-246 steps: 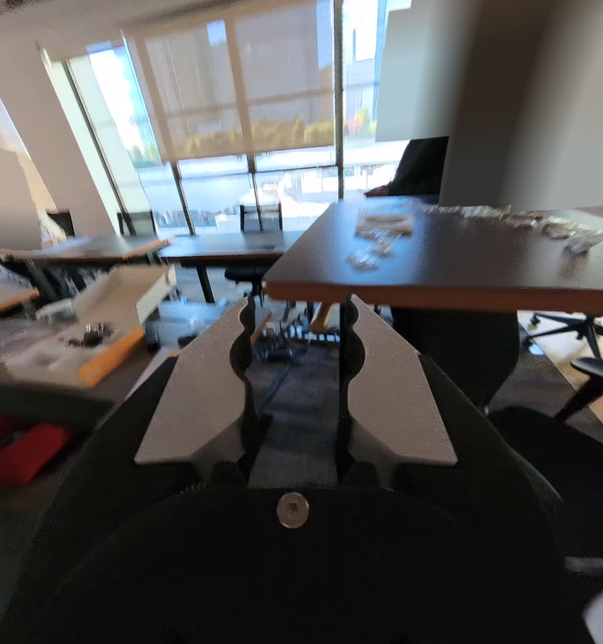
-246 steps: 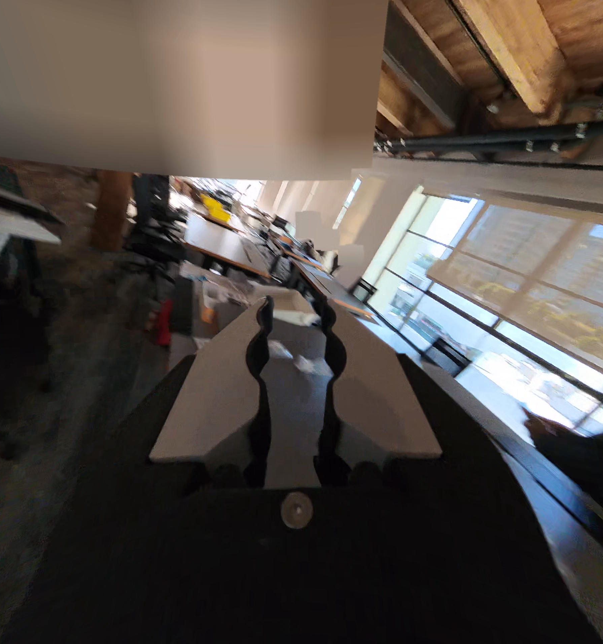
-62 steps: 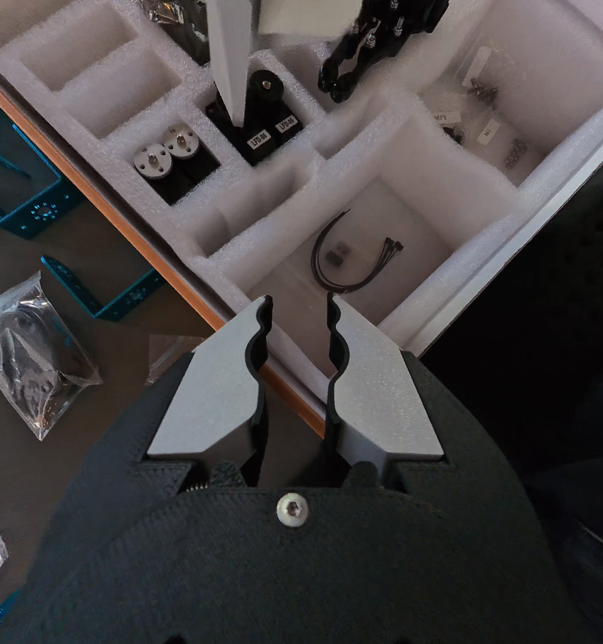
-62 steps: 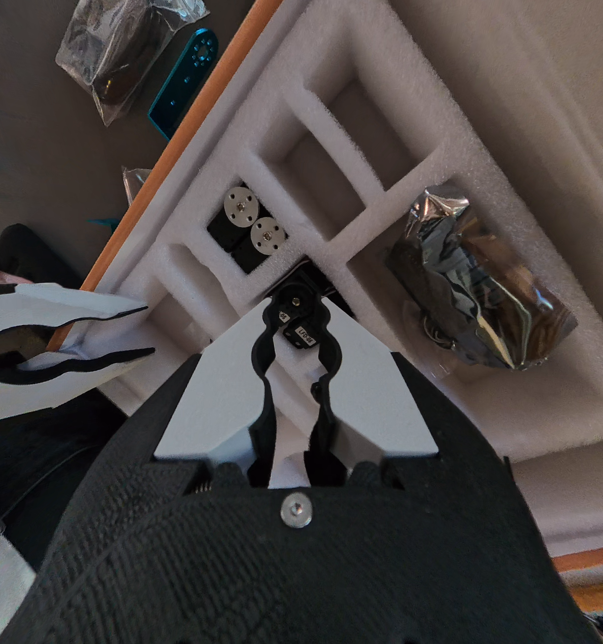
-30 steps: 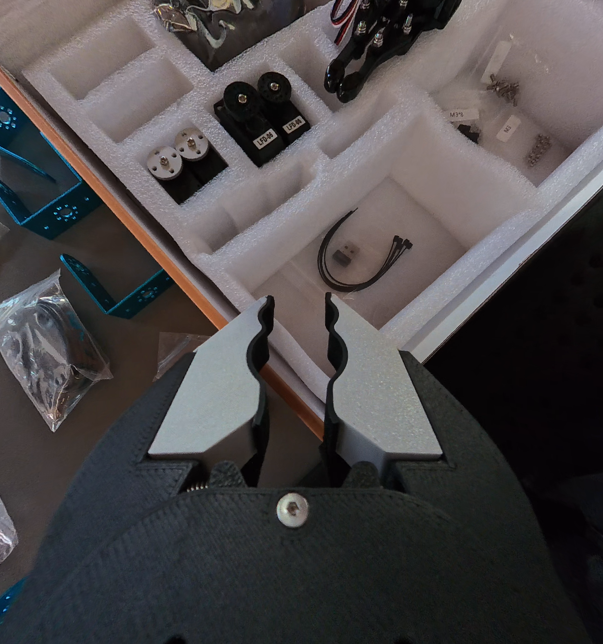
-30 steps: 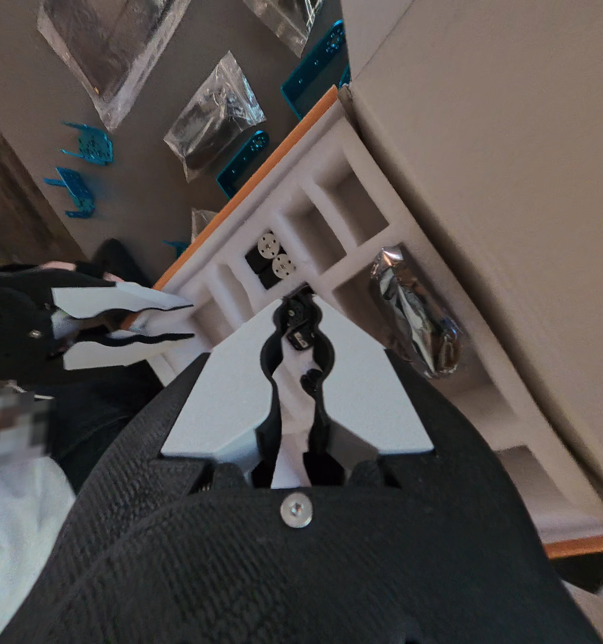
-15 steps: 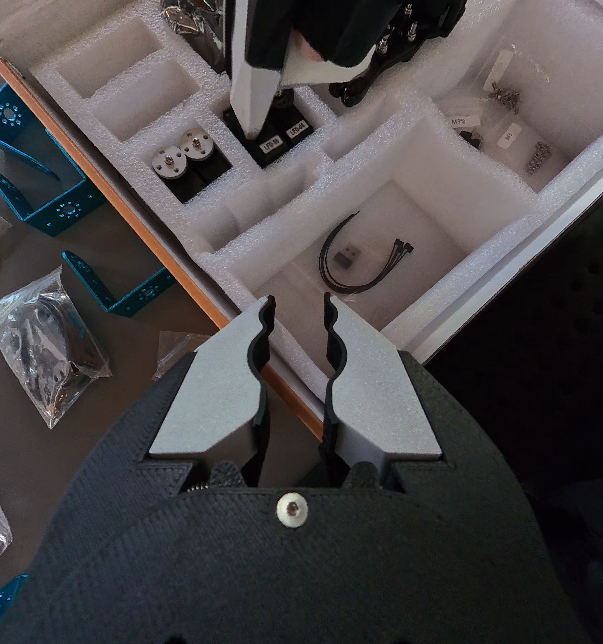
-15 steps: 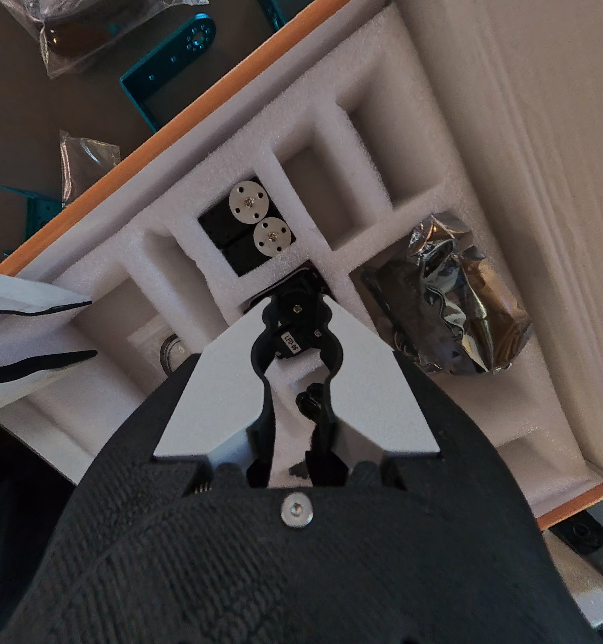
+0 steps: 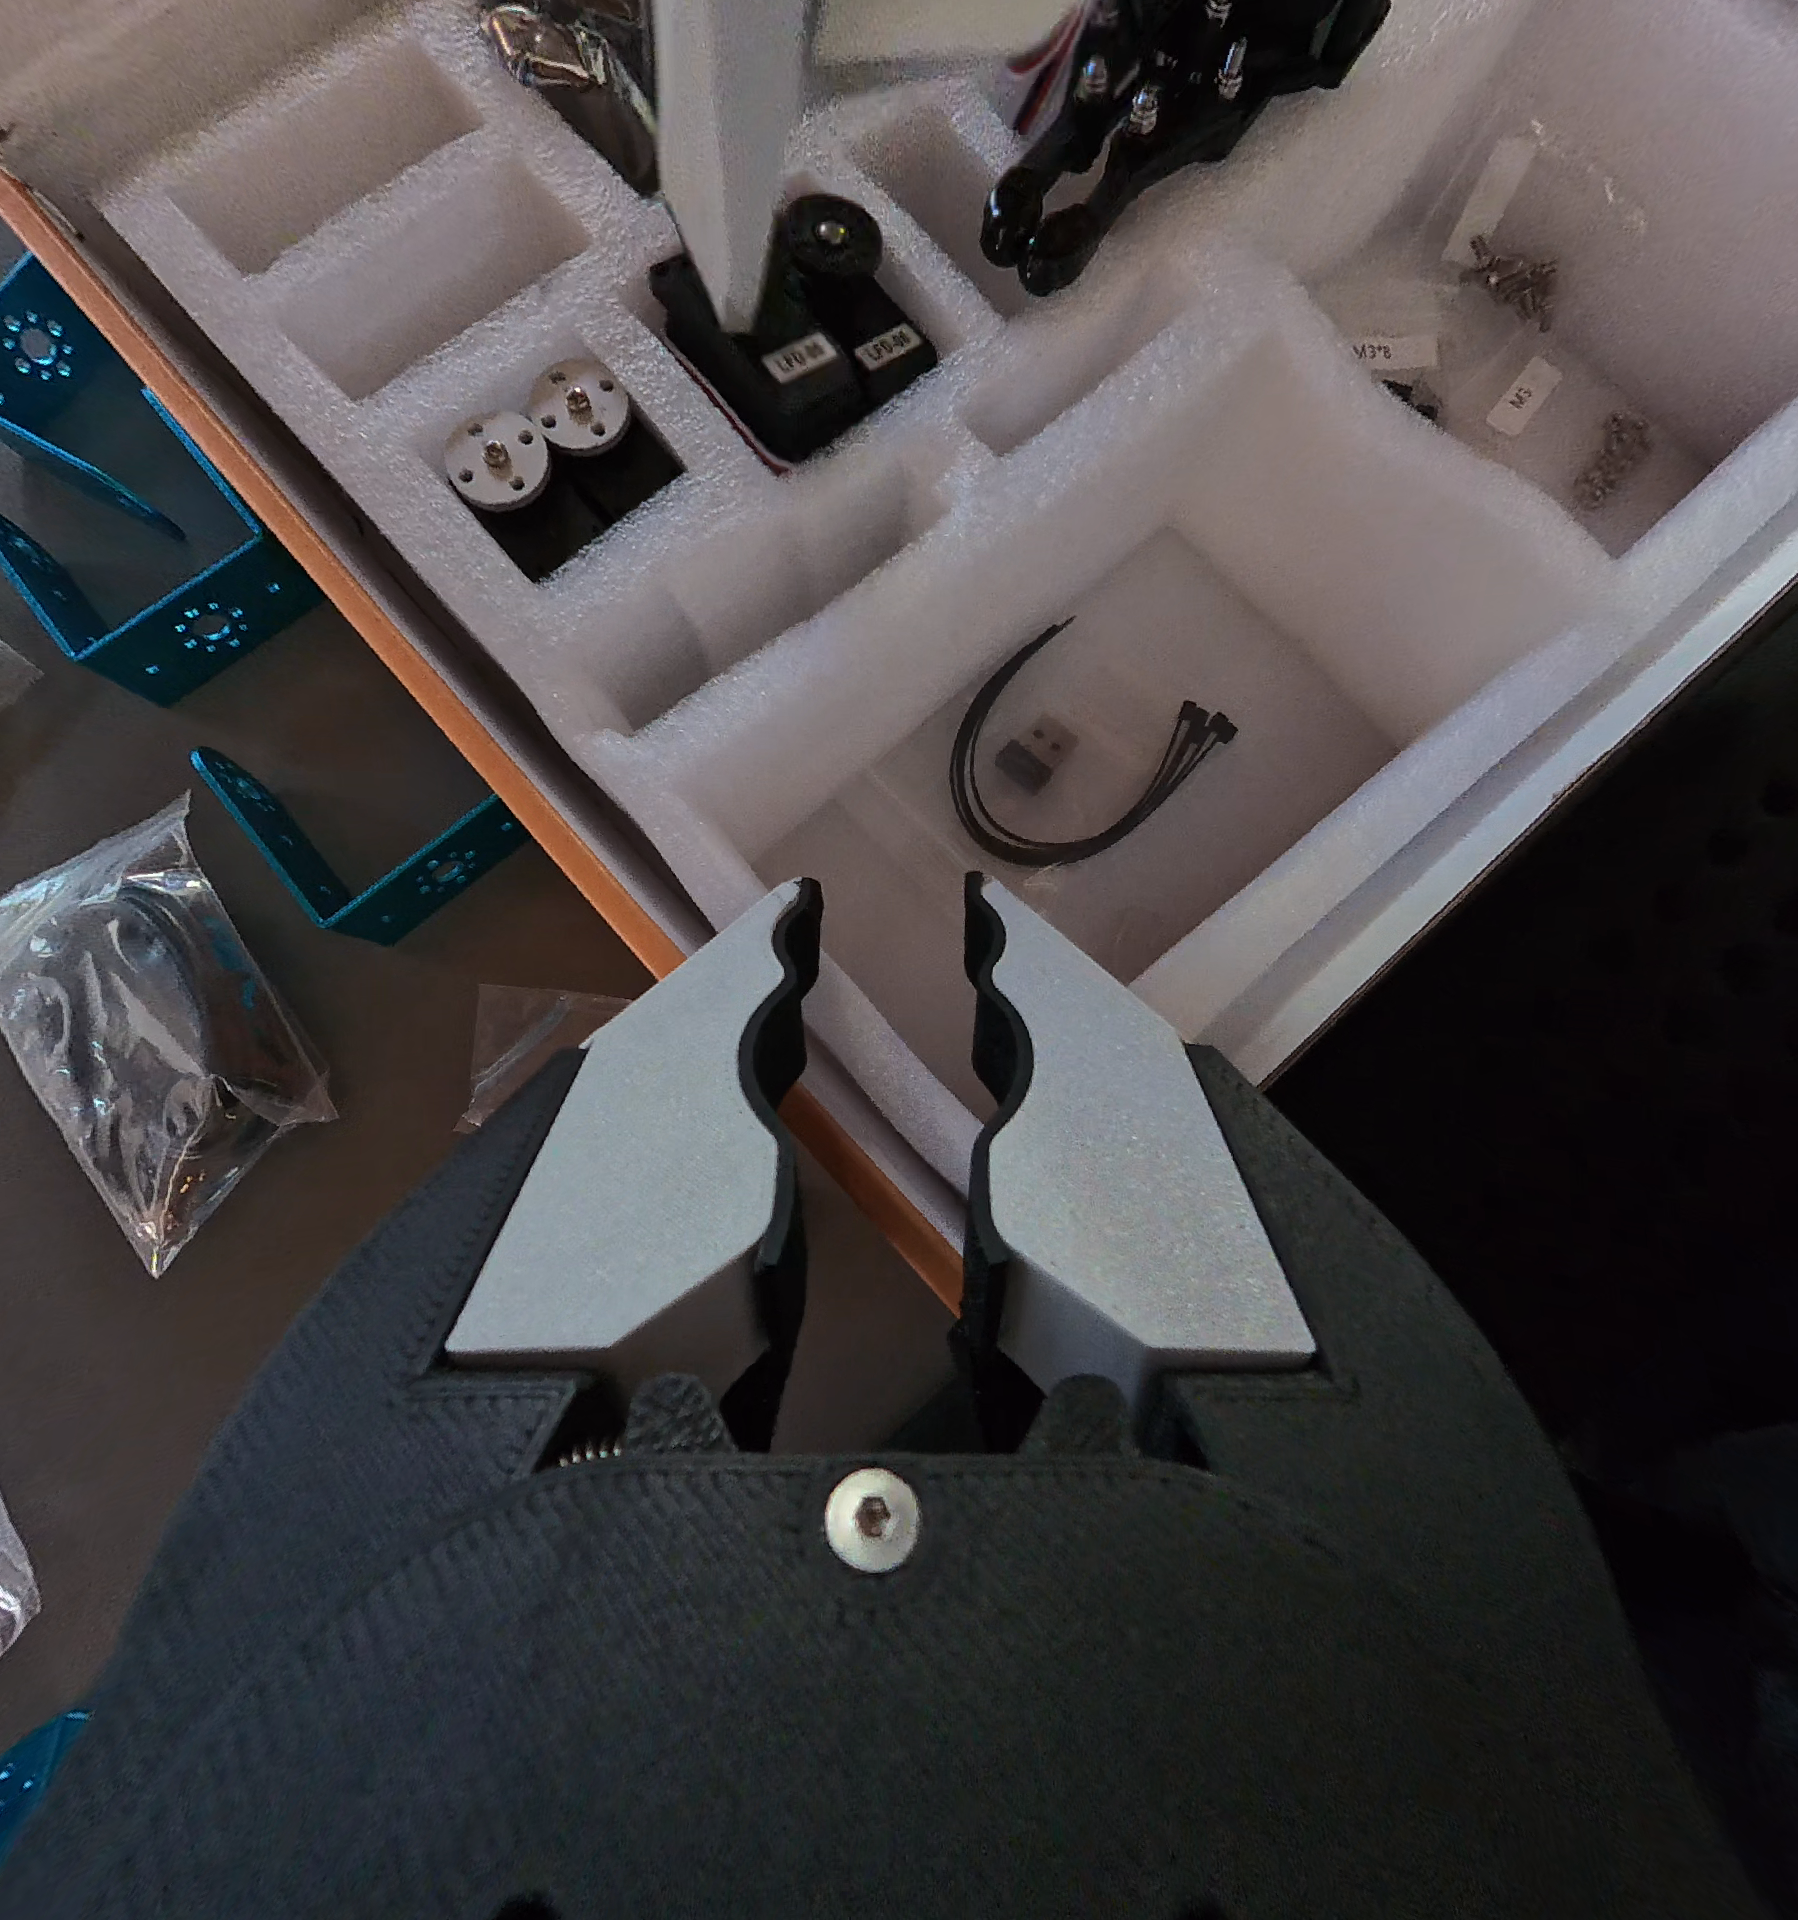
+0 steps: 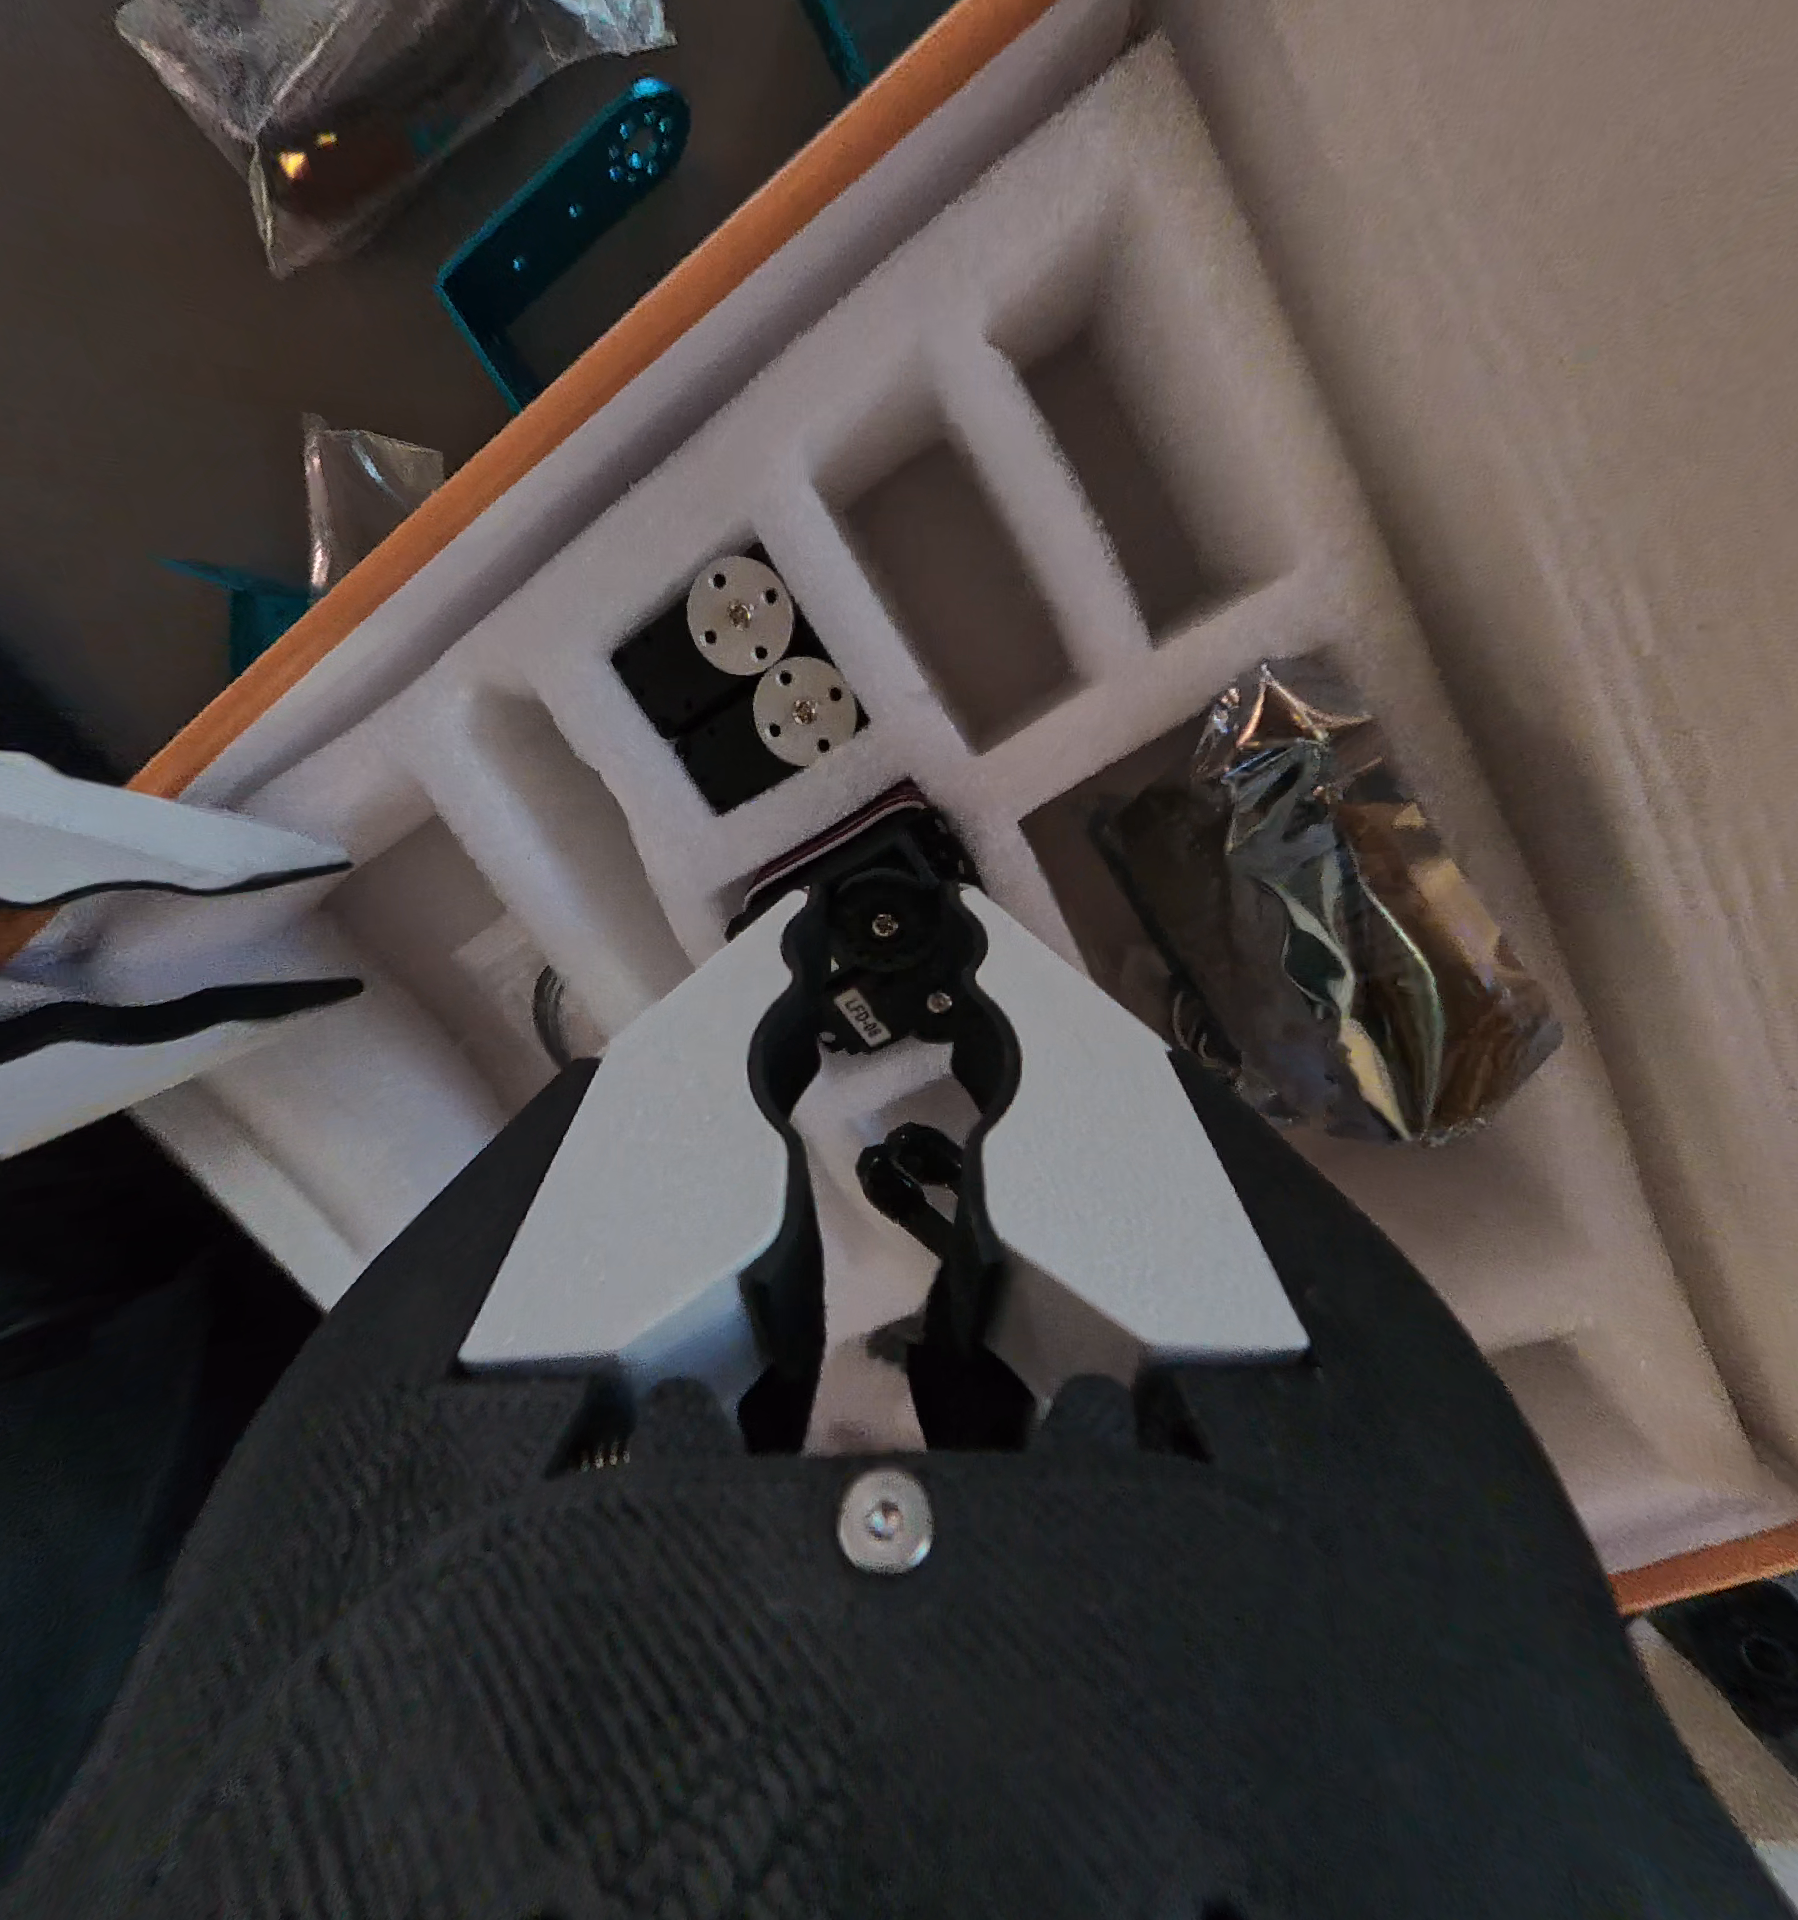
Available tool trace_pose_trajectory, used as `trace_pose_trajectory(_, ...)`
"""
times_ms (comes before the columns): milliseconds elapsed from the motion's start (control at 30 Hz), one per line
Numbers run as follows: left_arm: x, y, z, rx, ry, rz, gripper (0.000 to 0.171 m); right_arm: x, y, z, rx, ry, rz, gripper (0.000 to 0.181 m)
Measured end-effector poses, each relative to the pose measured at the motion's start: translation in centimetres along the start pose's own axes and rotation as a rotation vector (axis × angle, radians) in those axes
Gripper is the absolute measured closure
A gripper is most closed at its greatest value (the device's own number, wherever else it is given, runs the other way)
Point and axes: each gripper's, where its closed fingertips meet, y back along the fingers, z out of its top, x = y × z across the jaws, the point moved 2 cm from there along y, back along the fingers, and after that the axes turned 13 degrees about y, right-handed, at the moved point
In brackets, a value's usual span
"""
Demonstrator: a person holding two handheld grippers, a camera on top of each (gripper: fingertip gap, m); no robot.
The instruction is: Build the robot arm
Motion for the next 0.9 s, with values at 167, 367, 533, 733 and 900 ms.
trace_pose_trajectory(167,0.0,0.0,0.0,0.0,0.002,0.005,0.145,-0.4,0.4,0.6,0.117,-0.042,0.196,0.162)
trace_pose_trajectory(367,0.0,0.1,0.2,-0.025,0.053,-0.026,0.147,1.1,3.9,1.5,-0.066,-0.068,0.115,0.161)
trace_pose_trajectory(533,-0.2,3.2,3.6,-0.145,0.498,-0.368,0.143,4.0,8.4,2.2,-0.378,-0.095,0.194,0.161)
trace_pose_trajectory(733,1.5,10.3,11.0,-0.391,0.956,-0.955,0.105,7.7,16.4,3.7,-0.728,-0.041,0.301,0.162)
trace_pose_trajectory(900,-3.1,13.3,14.0,-0.243,0.975,-1.377,0.104,10.9,21.7,3.9,-0.894,0.02,0.266,0.162)
